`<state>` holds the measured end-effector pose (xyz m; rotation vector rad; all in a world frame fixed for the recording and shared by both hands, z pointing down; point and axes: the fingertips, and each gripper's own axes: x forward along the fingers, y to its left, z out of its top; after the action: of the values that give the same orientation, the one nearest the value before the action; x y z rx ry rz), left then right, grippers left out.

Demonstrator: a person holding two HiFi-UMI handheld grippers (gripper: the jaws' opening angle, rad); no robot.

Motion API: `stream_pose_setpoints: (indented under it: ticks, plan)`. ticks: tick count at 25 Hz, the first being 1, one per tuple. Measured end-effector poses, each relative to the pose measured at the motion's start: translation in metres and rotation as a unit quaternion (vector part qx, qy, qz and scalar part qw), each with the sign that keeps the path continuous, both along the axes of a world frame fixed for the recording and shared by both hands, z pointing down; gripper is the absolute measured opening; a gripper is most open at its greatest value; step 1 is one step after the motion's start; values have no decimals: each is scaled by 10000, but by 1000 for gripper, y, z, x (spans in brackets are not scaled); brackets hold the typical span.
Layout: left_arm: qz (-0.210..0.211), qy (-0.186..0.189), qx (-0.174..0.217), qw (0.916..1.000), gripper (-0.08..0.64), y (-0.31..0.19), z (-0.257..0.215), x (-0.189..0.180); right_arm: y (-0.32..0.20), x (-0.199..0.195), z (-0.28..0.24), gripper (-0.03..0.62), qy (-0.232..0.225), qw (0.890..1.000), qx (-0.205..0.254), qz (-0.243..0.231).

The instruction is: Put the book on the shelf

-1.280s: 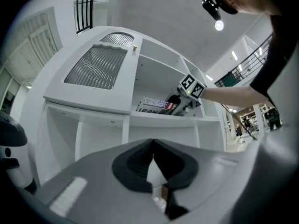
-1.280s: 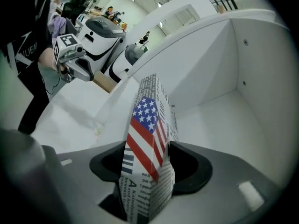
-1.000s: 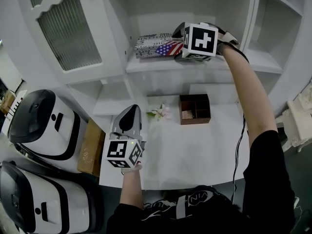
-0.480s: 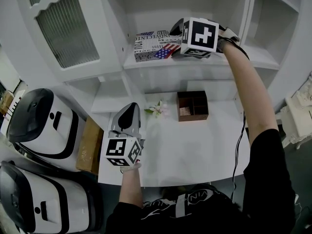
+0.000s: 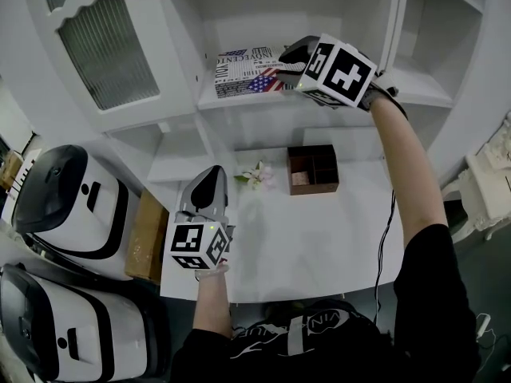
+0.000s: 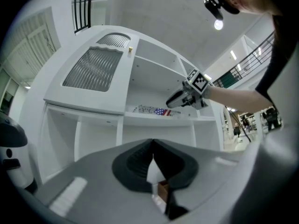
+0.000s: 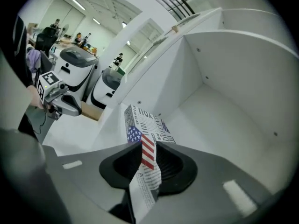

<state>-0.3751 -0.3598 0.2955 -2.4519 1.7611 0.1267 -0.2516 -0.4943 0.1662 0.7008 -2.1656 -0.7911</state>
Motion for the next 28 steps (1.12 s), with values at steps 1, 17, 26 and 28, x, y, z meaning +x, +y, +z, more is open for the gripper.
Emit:
stream_pose_setpoints:
  ticks: [1,17,26,28]
  plan:
    - [-1,-2,-7,10000,0,0,0,0,2,3,-1,82,-207,9997,-5,109]
    - [-167,-308,-80,9994,0,-2,1,-4,29,41,8,6,-2169,9743,51,607]
    - [-273,-503,-35,9984,0,-5,1,-5,41,61,37,5,-2488,9649,272,799]
    - [-279,-530,-46,9982,0,-6,2,-6,45,64,41,5,-2645,9608,236,801]
